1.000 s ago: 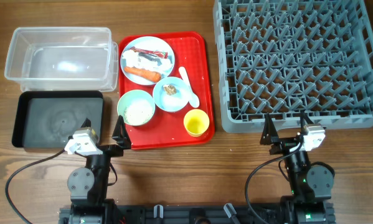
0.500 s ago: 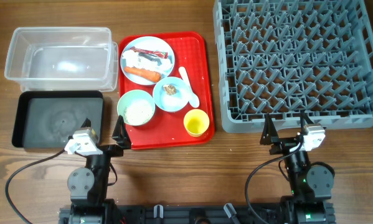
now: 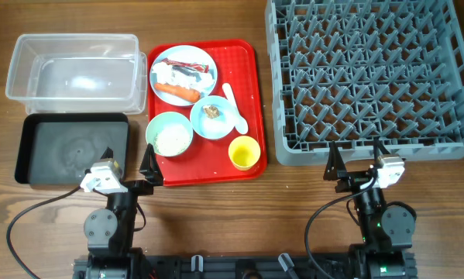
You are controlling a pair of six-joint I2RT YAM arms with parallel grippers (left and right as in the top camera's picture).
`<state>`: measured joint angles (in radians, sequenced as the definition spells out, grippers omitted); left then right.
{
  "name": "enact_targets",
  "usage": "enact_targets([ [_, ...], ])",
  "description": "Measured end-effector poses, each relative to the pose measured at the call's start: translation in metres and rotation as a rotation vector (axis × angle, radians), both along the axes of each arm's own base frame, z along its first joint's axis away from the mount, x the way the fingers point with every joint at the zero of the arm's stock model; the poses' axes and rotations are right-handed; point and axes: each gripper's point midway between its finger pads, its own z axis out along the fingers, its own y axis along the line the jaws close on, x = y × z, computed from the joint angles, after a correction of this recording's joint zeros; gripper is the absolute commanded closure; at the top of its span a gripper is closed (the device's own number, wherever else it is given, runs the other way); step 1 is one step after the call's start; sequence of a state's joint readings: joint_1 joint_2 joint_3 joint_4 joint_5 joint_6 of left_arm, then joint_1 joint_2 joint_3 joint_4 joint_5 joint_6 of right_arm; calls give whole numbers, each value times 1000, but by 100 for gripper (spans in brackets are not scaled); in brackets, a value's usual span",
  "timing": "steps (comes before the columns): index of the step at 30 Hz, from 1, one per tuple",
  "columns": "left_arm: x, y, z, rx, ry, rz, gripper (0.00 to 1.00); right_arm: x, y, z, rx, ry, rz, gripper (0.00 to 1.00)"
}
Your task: Sort waste into correct bins and load items into the dishwasher rack
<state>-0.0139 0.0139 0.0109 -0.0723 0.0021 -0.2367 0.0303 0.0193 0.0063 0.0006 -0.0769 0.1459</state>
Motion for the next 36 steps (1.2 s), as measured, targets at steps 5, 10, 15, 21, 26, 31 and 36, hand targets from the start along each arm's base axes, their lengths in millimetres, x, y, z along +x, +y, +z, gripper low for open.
enact_targets([
  [5, 0, 0, 0, 0, 0, 0, 0, 0, 0, 0, 0, 0, 0, 0],
  [10, 0, 0, 0, 0, 0, 0, 0, 0, 0, 0, 0, 0, 0, 0],
  [15, 0, 0, 0, 0, 0, 0, 0, 0, 0, 0, 0, 0, 0, 0],
  [21, 0, 0, 0, 0, 0, 0, 0, 0, 0, 0, 0, 0, 0, 0],
  [26, 0, 0, 0, 0, 0, 0, 0, 0, 0, 4, 0, -16, 0, 0],
  [31, 0, 0, 0, 0, 0, 0, 0, 0, 0, 0, 0, 0, 0, 0],
  [36, 0, -8, 14, -54, -57, -44, 0, -2, 11, 17, 1, -63, 66, 0],
])
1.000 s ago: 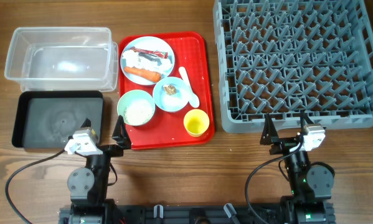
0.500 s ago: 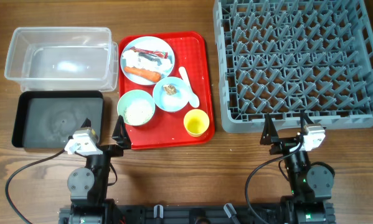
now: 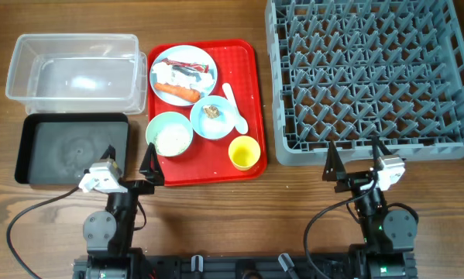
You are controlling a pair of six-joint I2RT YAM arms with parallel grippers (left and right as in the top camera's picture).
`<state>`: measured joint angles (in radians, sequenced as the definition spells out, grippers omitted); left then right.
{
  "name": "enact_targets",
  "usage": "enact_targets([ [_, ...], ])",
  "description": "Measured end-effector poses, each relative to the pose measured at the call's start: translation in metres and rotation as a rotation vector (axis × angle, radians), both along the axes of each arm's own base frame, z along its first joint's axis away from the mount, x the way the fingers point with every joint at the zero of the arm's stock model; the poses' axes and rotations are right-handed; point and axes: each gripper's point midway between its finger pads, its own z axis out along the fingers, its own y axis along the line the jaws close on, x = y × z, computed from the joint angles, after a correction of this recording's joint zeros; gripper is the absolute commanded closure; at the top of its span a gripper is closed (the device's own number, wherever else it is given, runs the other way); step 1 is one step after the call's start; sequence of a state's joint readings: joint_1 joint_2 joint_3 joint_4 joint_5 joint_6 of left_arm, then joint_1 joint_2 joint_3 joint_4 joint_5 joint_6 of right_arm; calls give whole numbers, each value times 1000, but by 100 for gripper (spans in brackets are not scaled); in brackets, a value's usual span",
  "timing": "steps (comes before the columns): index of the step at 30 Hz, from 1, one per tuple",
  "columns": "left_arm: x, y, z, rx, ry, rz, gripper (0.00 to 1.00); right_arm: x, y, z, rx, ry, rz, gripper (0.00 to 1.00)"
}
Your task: Sort waste into correct bins and load items into the dishwasher rack
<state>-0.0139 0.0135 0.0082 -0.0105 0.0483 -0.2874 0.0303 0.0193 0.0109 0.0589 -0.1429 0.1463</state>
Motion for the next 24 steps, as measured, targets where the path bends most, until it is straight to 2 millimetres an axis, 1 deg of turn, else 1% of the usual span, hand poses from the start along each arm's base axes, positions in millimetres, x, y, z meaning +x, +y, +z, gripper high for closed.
enact_targets([
  [1, 0, -2, 8, -10, -31, -12, 0, -1, 2, 2, 0, 0, 10, 0],
  [2, -1, -5, 14, -18, -54, -30, 0, -4, 4, 18, -1, -29, 23, 0],
  [3, -1, -7, 13, -23, -43, -41, 0, -6, 5, 30, -1, -51, 30, 0],
  [4, -3, -10, 13, -34, -14, -57, 0, -12, 6, 58, -1, -102, 38, 0],
  [6, -6, -12, 29, -49, 13, -70, 0, -19, 6, 95, -2, -153, 41, 0],
  [7, -7, -13, 46, -50, 19, -77, 0, -20, 7, 109, -8, -158, 44, 0],
  [8, -8, -15, 62, -50, 21, -85, 0, -19, 8, 118, -17, -143, 49, 0],
  [9, -7, -18, 93, -51, 26, -107, 0, -13, 10, 130, -36, -110, 57, 0],
  [10, -6, -20, 104, -52, 45, -116, 0, -7, 11, 135, -45, -65, 63, 0],
  [11, -3, -22, 113, -57, 108, -123, 0, -1, 13, 141, -51, -24, 72, 0],
  [13, 16, -24, 130, -61, 222, -134, 0, 13, 17, 153, -68, 56, 99, 0],
  [14, 24, -25, 131, -64, 278, -134, 0, 19, 19, 156, -73, 94, 111, 0],
  [16, 47, -25, 133, -64, 409, -134, 0, 29, 22, 160, -79, 182, 132, 0],
  [17, 55, -25, 131, -57, 446, -135, 0, 31, 24, 160, -79, 220, 140, 0],
  [18, 59, -26, 122, -45, 538, -138, 0, 35, 25, 161, -81, 258, 149, 0],
  [19, 70, -26, 117, -26, 607, -145, 0, 41, 26, 162, -81, 310, 159, 0],
  [20, 74, -26, 111, -21, 657, -147, 0, 43, 26, 160, -81, 337, 161, 0],
  [21, 80, -26, 101, -14, 715, -151, 0, 45, 27, 152, -76, 428, 168, 0],
  [23, 93, -29, 79, -19, 803, -172, 0, 56, 27, 145, -72, 493, 170, 0],
  [24, 95, -32, 66, -29, 852, -186, 0, 62, 28, 137, -71, 523, 171, 0],
])
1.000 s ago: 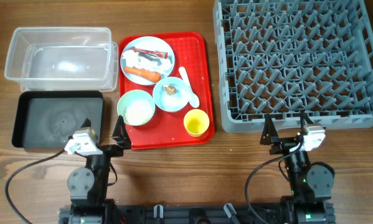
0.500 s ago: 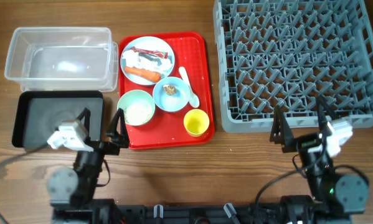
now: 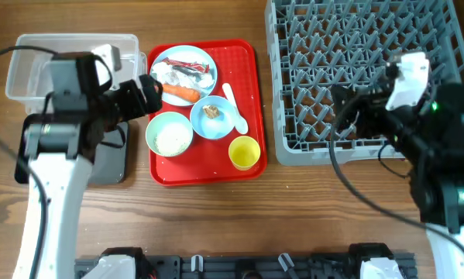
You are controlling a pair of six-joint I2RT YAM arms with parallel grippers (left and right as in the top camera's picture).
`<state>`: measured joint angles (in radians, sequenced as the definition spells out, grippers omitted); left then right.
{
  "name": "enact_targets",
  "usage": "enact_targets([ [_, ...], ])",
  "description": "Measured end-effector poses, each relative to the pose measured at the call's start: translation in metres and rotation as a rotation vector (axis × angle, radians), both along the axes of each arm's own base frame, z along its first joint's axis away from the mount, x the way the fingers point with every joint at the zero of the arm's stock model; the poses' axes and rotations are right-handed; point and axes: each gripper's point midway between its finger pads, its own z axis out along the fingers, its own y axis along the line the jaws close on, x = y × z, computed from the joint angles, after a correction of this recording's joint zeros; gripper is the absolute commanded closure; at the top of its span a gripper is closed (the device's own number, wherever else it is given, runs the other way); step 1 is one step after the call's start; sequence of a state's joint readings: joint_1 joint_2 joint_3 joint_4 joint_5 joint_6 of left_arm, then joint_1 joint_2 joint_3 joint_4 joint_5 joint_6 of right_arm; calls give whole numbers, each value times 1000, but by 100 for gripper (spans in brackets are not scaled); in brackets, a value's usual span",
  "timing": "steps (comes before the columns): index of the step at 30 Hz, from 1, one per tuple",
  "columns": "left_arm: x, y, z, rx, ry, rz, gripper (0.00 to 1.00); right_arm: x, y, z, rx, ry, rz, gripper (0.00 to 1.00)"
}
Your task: Sort waste into correct bins and load items into the dishwasher rack
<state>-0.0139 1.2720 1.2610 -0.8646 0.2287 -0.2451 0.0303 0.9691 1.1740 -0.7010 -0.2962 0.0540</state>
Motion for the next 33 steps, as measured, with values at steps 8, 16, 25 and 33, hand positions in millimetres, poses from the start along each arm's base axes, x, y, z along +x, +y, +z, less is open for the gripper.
enact_targets([
  [8, 6, -26, -52, -120, 198, -85, 6, 20, 1, -88, 21, 353, -20, 0],
  [16, -1, -83, -32, -141, 234, -16, 0, 14, 11, -96, 66, 412, 23, 0],
  [25, 49, -64, 95, -106, -84, 201, 1, -16, 12, -17, 72, 131, 41, 0],
  [33, 141, -59, -14, -28, 10, 436, 0, -17, 12, -28, 73, 181, 42, 0],
])
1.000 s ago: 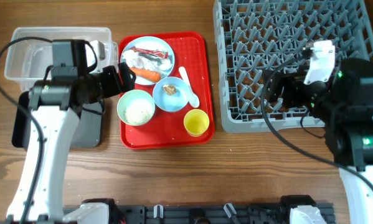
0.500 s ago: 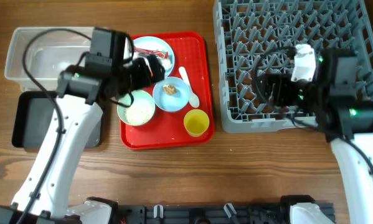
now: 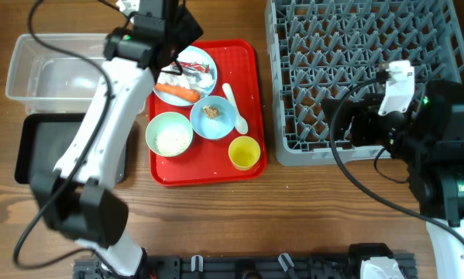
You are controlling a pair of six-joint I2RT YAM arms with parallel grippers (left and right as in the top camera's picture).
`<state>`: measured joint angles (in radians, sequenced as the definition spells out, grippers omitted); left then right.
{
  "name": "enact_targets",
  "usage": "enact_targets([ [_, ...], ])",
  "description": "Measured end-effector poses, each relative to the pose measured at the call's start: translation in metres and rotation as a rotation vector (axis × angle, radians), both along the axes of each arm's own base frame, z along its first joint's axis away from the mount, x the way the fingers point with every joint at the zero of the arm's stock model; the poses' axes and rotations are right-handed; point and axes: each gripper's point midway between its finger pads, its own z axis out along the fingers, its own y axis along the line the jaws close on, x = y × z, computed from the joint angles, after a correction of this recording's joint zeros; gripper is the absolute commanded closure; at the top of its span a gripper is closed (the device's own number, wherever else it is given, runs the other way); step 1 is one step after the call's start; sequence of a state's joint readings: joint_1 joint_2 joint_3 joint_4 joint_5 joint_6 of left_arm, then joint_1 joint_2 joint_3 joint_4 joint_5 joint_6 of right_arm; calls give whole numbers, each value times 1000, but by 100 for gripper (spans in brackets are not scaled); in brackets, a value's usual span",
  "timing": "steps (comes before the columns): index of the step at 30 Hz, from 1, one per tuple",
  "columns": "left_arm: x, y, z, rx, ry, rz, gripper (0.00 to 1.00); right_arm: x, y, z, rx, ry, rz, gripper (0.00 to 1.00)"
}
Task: Sort waste into correct bins and load items into the dishwasher rack
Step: 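Grasp the tissue and red wrapper on the plate with the left gripper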
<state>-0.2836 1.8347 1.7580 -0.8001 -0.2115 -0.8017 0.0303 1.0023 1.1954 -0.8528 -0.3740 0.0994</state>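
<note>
The red tray [image 3: 251,70] holds a plate [image 3: 204,58] with a carrot [image 3: 177,92] and a wrapper [image 3: 187,71], a green bowl of rice [image 3: 170,133], a blue bowl [image 3: 213,118] with a food scrap, a white spoon [image 3: 235,108] and a yellow cup [image 3: 244,153]. My left gripper [image 3: 187,32] hovers over the plate's far left edge, its fingers spread and nothing in them. Over the front left part of the grey dishwasher rack [image 3: 371,46], my right gripper [image 3: 336,120] is open and empty.
A clear plastic bin [image 3: 61,70] stands at the far left, and a black bin [image 3: 34,147] sits in front of it, partly under my left arm. The rack fills the right half of the table. Bare wood runs along the front edge.
My left gripper has moved from beside the plate's left edge to above its far left rim. My right gripper has shifted slightly toward the front over the rack's left part.
At the two oldest moments both arms were folded at the table's front edge, grippers open. Then the left arm was raised beside the plate and the right arm over the rack. Now the left gripper is over the plate's far edge. The tray items have not moved.
</note>
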Motion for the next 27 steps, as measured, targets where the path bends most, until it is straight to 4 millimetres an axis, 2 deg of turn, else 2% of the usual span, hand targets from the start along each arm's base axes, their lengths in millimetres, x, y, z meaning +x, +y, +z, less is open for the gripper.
enact_targets([
  [3, 31, -1, -62, 1, 44, 92, 0, 6, 0, -18, -3, 75, 0, 0],
  [5, 40, 1, -98, 8, 85, 132, 0, 10, 0, -27, -4, 108, 0, 0],
  [7, 42, 7, -122, 20, 116, 176, 1, 15, 0, -35, -4, 137, 0, 0],
  [14, 42, 24, -159, 63, 172, 247, 1, 26, 1, -59, -7, 218, 0, 0],
  [15, 41, 25, -167, 68, 186, 251, 5, 26, 1, -61, -7, 223, 0, 0],
  [17, 39, 25, -178, 76, 209, 249, 23, 27, 1, -62, -7, 227, 0, 0],
  [19, 37, 25, -188, 78, 231, 247, 37, 27, 1, -63, -7, 229, 0, 0],
  [20, 37, 24, -191, 73, 235, 250, 59, 27, 1, -63, -7, 229, 0, 0],
  [24, 33, 23, -195, 70, 256, 246, 96, 27, 1, -63, -7, 230, 0, 0],
  [27, 32, 22, -196, 68, 263, 245, 96, 27, 1, -63, -7, 230, 0, 0],
])
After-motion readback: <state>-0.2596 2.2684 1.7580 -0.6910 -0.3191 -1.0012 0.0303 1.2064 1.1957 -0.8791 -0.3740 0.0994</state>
